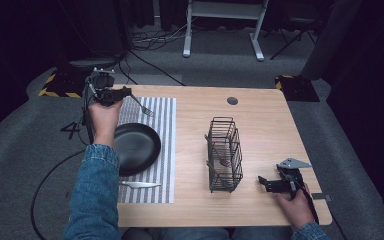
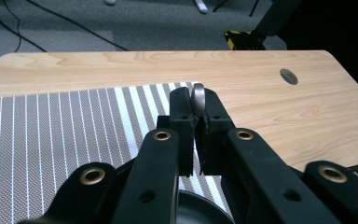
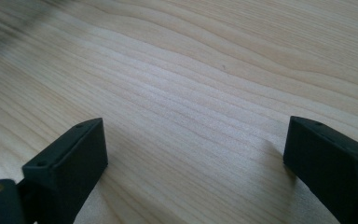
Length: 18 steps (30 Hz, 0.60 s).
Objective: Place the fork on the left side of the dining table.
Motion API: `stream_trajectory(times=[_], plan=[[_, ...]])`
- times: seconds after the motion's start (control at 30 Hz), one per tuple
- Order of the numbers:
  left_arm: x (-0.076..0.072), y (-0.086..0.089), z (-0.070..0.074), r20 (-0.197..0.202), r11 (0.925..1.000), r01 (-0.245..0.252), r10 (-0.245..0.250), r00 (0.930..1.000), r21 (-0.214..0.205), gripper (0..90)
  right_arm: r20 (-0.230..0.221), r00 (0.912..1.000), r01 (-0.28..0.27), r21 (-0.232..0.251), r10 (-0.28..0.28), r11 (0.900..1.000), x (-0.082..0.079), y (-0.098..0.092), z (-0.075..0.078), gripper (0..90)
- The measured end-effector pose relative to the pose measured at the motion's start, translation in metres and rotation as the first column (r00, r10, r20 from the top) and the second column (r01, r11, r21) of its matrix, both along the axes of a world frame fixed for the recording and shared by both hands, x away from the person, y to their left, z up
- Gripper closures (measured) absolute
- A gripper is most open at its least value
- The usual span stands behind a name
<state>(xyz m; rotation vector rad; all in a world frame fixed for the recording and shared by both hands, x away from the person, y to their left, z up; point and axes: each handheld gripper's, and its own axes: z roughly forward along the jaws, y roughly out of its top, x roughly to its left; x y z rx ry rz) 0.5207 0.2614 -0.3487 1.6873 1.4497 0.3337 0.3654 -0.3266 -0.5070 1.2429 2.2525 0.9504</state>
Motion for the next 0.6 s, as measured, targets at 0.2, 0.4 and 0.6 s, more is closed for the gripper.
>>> stream_trajectory(times=[0.2,0.4,0.6], plan=[[0.007,-0.003,-0.012,-0.03,0.9999,0.005,-0.005,0.9995,0.011,86.2,-0.001,1.0,0.0,0.0,0.0,1.0,0.0,0.0,0.0,6.0],[0.01,0.0,-0.021,-0.062,0.9993,0.013,-0.015,0.998,-0.035,86.2,-0.001,1.0,0.0,0.0,0.0,1.0,0.0,0.0,0.0,6.0],[0.011,-0.003,-0.026,-0.075,0.9992,0.017,-0.019,0.997,-0.035,86.2,-0.001,1.0,-0.001,0.0,0.001,1.0,0.0,0.0,0.0,6.0]])
